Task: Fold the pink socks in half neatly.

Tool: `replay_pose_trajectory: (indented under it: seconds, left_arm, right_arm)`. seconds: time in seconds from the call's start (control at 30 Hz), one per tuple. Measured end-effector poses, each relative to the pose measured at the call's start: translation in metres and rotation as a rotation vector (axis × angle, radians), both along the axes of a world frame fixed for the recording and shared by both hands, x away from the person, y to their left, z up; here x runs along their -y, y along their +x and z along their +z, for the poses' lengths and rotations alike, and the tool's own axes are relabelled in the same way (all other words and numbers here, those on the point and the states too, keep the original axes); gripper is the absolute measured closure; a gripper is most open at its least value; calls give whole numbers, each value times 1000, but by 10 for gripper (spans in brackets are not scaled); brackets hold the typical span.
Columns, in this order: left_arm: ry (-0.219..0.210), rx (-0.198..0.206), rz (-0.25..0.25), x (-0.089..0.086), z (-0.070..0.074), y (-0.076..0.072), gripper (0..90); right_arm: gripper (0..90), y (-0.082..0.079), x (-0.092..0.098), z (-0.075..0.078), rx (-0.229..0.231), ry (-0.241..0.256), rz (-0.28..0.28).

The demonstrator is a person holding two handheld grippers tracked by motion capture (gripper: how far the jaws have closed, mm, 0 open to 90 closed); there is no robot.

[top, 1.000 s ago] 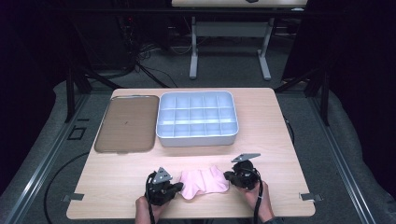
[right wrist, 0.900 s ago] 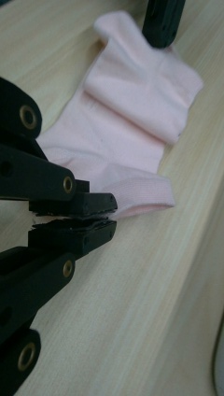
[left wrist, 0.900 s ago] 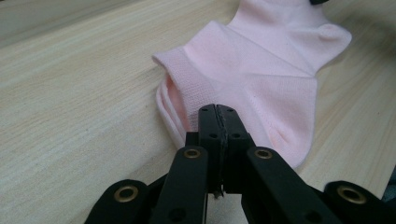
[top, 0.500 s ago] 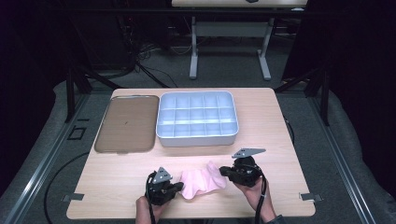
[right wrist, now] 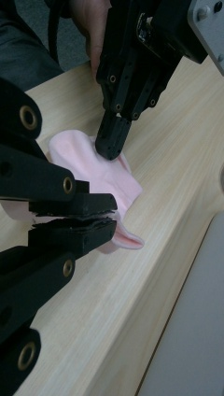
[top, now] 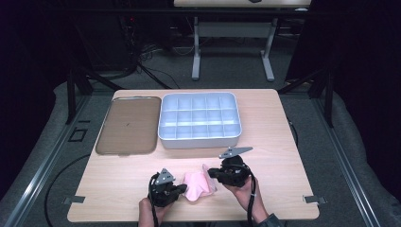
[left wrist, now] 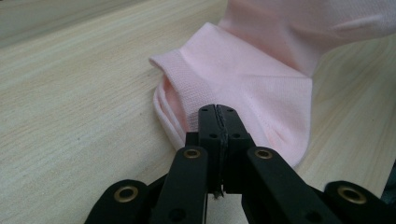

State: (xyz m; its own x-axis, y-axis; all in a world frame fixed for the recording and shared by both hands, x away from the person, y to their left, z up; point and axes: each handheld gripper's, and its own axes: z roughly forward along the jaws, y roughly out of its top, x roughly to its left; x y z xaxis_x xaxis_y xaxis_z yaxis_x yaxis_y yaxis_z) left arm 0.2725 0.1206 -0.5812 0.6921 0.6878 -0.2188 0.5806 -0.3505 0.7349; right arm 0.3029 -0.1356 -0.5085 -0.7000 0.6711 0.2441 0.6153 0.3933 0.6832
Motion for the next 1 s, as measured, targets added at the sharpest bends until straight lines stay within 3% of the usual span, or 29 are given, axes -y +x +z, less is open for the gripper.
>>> replay_pose_trajectory:
  seconds: [0.37, 0.73, 0.83, 0.97, 1.0]
  left_arm:
    - [-4, -1, -6, -1, 0, 1, 892]
    - [-11, 2, -2, -1, 0, 0, 884]
    - [-11, 10, -3, -3, 2, -1, 854]
    - [-29, 16, 5, -8, 8, -4, 801]
    - [-32, 18, 7, -10, 10, -4, 798]
  right_arm:
    - [859, 8, -39, -9, -19, -26, 61]
    - [851, 5, -69, -33, -13, -126, 83]
    - [791, 4, -71, -39, -36, -121, 110]
    - [629, 2, -60, -32, -23, -46, 112]
    - [622, 2, -55, -29, -16, -33, 112]
